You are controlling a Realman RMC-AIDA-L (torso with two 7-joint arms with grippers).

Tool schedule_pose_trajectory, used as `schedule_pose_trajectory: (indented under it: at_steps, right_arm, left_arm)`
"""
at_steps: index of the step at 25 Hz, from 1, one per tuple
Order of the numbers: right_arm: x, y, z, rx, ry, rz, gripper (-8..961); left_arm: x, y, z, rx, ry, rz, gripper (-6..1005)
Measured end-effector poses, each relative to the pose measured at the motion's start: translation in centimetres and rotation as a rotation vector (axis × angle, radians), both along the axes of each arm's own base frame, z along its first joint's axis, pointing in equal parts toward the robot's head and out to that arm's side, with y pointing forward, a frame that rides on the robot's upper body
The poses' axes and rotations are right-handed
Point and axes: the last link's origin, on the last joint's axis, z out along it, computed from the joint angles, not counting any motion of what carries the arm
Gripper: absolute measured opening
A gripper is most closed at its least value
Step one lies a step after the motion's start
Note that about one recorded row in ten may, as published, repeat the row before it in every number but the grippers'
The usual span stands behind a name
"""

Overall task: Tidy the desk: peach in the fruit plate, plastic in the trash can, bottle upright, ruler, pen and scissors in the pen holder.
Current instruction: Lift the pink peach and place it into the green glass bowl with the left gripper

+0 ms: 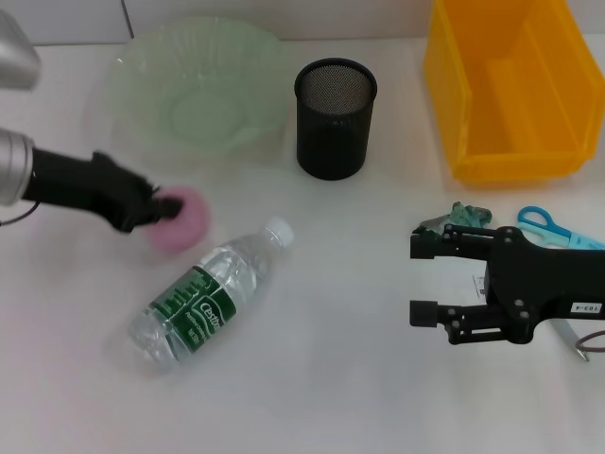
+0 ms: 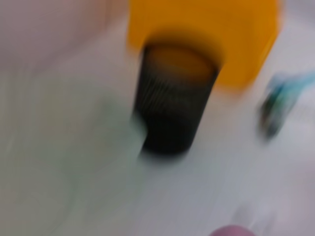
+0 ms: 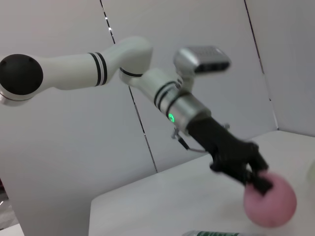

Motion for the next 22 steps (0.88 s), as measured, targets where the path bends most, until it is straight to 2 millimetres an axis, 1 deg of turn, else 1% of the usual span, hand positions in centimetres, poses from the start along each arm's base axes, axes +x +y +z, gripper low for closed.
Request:
schedule_pose_trajectory:
  at_steps: [1, 2, 4, 6, 7, 9, 11, 12, 13, 15, 17, 20, 22]
  right_arm:
    - [0.0, 0.0, 0.0, 0.001, 0.001, -0.002, 778]
    - [0.1, -0.1, 0.0, 0.004, 0.011, -0.013, 777]
    - [0.2, -0.1, -0.1, 0.004, 0.021, -0.022, 776]
    - [0.2, -0.2, -0.2, 0.005, 0.026, -0.026, 774]
    - [0.2, -0.2, -0.3, 0.005, 0.033, -0.029, 774]
    - [0.2, -0.3, -0.4, 0.004, 0.034, -0.03, 773]
    - [0.2, -0.3, -0.5, 0.0, 0.039, -0.033, 771]
    - [0.2, -0.4, -0.6, -0.004, 0.047, -0.041, 771]
    - [0.2, -0.4, -0.6, -0.004, 0.047, -0.041, 770]
    - [0.5, -0.5, -0.6, 0.009, 0.064, -0.068, 769]
    - [0.7, -0.6, -0.5, 0.02, 0.079, -0.091, 767]
    - [0.9, -0.7, -0.4, 0.033, 0.09, -0.108, 765]
    - [1.2, -0.7, -0.2, 0.053, 0.103, -0.133, 764]
  left_arm:
    - [1.5, 0.0, 1.1, 0.016, -0.139, -0.046, 158]
    - [1.5, 0.0, 1.1, 0.016, -0.139, -0.046, 149]
    - [2.7, 0.7, 2.7, 0.093, -0.268, -0.068, 132]
    - [2.8, 1.0, 3.0, 0.119, -0.284, -0.067, 116]
    - [3.3, 3.1, 4.2, 0.289, -0.343, -0.046, 109]
    - [3.5, 4.3, 4.3, 0.368, -0.349, -0.029, 93]
    - [3.7, 5.5, 4.1, 0.435, -0.331, -0.009, 115]
    - [3.9, 6.4, 3.3, 0.483, -0.301, 0.013, 126]
    - [3.9, 6.4, 3.3, 0.483, -0.301, 0.013, 137]
    - [4.1, 6.9, 2.2, 0.522, -0.253, 0.011, 158]
    - [4.2, 7.0, 1.8, 0.527, -0.245, 0.006, 180]
    - [4.3, 7.0, 1.9, 0.535, -0.256, 0.008, 213]
    - [4.4, 6.9, 2.1, 0.537, -0.28, 0.01, 279]
